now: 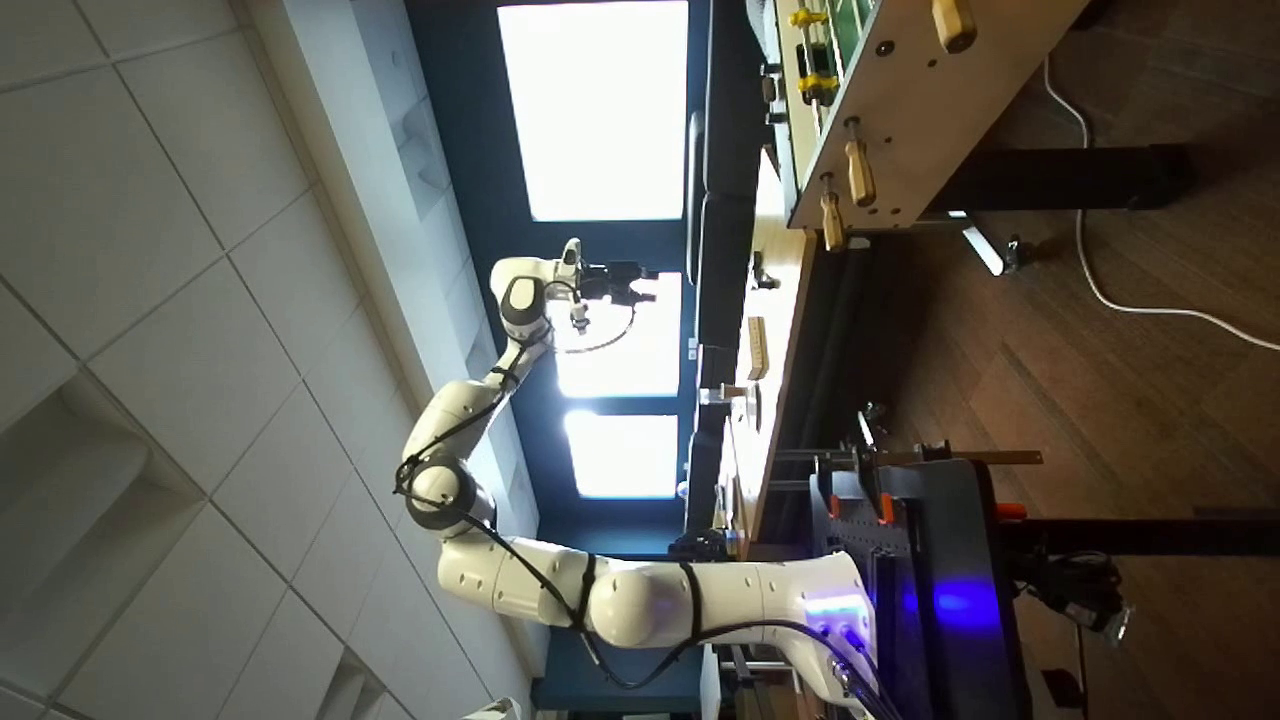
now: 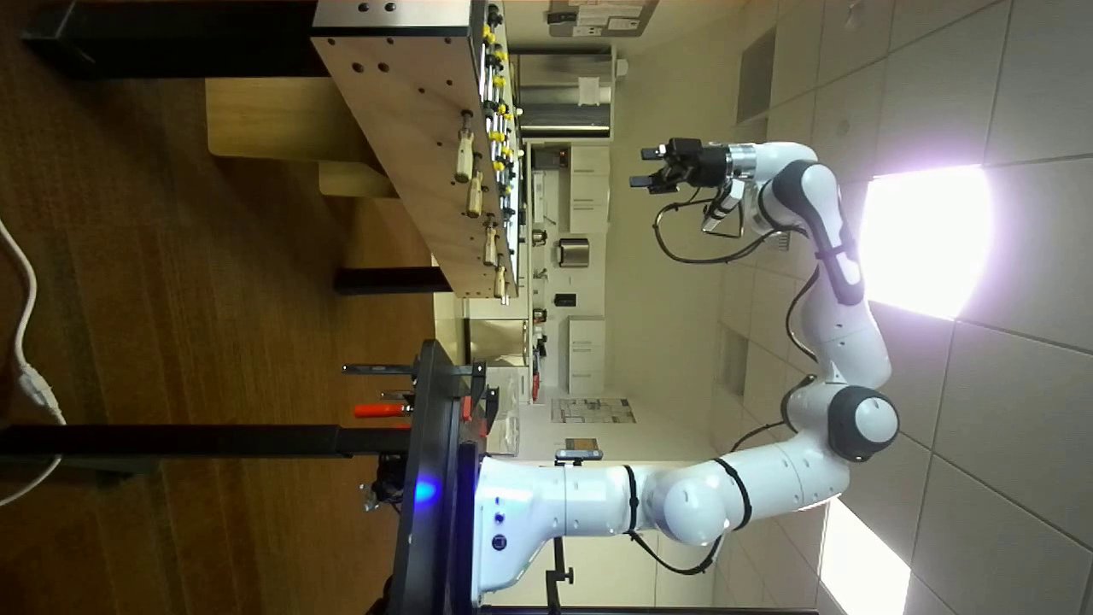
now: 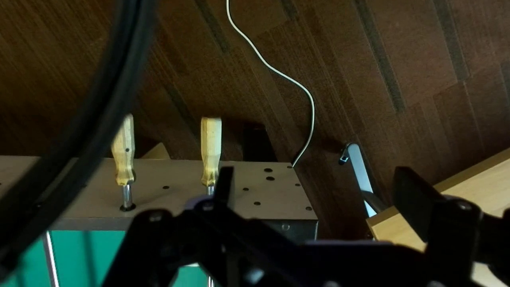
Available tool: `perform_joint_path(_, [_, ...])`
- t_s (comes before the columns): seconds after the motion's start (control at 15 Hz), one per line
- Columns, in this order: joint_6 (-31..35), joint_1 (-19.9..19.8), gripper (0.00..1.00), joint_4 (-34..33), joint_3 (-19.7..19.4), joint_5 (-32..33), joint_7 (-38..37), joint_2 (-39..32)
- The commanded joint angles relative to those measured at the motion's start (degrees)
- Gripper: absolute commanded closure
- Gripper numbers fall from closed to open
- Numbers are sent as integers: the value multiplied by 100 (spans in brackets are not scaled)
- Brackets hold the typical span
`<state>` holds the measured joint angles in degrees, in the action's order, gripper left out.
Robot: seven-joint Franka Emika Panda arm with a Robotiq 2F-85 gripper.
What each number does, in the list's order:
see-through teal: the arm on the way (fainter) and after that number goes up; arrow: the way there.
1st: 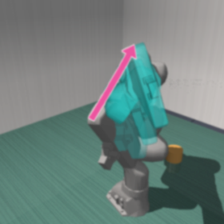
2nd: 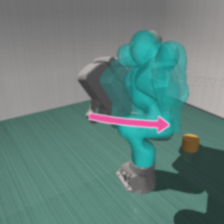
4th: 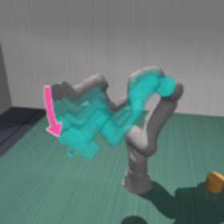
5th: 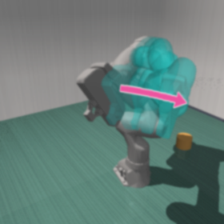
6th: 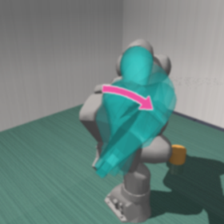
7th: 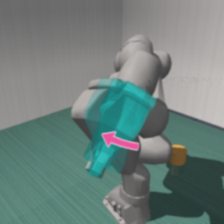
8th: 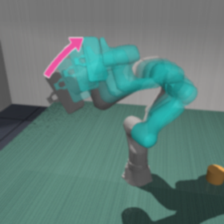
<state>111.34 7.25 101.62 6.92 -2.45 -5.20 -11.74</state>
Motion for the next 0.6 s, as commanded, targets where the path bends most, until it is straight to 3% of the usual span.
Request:
perform_joint_path(0.0, [567,52,0,696,-32,28,-313,395])
perform_joint_path(0.53, [1288,37,0,1125,-59,109,-296,84])
